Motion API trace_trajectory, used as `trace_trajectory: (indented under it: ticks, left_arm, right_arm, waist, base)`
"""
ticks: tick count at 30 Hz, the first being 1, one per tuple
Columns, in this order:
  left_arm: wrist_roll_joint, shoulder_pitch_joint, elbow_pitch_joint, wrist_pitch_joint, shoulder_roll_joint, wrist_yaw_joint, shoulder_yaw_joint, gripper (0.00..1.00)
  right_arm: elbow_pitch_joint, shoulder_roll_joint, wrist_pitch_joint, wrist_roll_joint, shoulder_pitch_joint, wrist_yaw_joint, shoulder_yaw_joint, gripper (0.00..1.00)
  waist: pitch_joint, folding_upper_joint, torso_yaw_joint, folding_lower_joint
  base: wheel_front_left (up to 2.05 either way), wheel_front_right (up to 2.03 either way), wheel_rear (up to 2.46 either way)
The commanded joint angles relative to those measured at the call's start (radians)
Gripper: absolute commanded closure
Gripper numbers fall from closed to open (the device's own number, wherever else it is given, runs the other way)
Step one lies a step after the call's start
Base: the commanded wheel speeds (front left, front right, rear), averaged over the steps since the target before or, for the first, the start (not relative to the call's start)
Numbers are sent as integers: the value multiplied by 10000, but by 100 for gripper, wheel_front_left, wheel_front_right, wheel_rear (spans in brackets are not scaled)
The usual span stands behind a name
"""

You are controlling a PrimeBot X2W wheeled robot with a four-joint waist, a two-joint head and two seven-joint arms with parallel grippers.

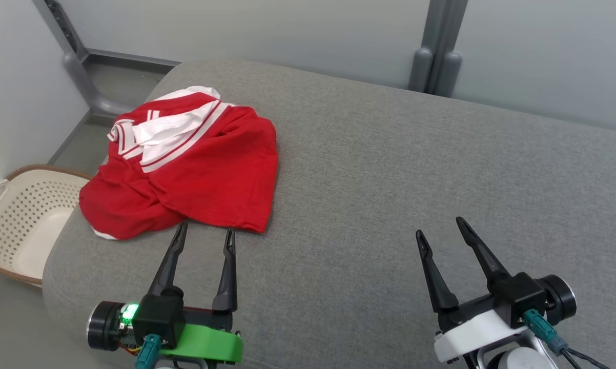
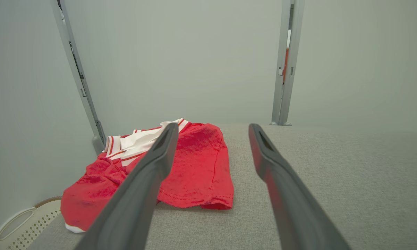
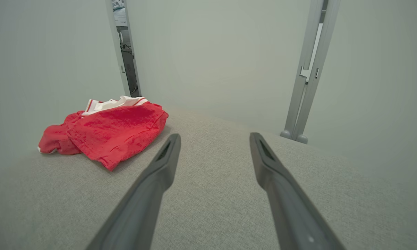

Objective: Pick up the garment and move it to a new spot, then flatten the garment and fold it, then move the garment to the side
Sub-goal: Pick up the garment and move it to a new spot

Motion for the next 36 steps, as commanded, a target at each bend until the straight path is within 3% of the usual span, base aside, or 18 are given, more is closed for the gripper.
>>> trace_trajectory:
  ticks: [1, 15, 24, 30, 36]
  left_arm:
    - [-106, -35, 10, -6, 7, 65, -20, 0]
    - [-227, 124, -28, -6, 7, 226, -38, 0]
    - [-357, -9, -189, -4, 7, 401, 43, 0]
    - [-427, -884, -322, -5, 7, 495, 350, 0]
    - [-126, -2676, 240, -1, 12, -69, 1110, 0]
  right_arm:
    - [-2, -33, -31, -72, -11, -6, 2, 0]
    - [36, -35, -31, -150, -45, -6, 250, 0]
    - [-45, -156, -31, -257, -220, -6, 399, 0]
    - [-223, -521, -31, -315, -618, -6, 553, 0]
    - [-433, -1122, -31, -374, -1057, -6, 493, 0]
  waist:
    - [112, 0, 529, 0]
    - [40, 0, 1357, 0]
    - [354, 0, 1197, 0]
    - [1243, 0, 899, 0]
    - [2370, 0, 630, 0]
  base:
    - [0, 0, 0]
    - [0, 0, 0]
    - [0, 0, 0]
    - [0, 0, 0]
    - [0, 0, 0]
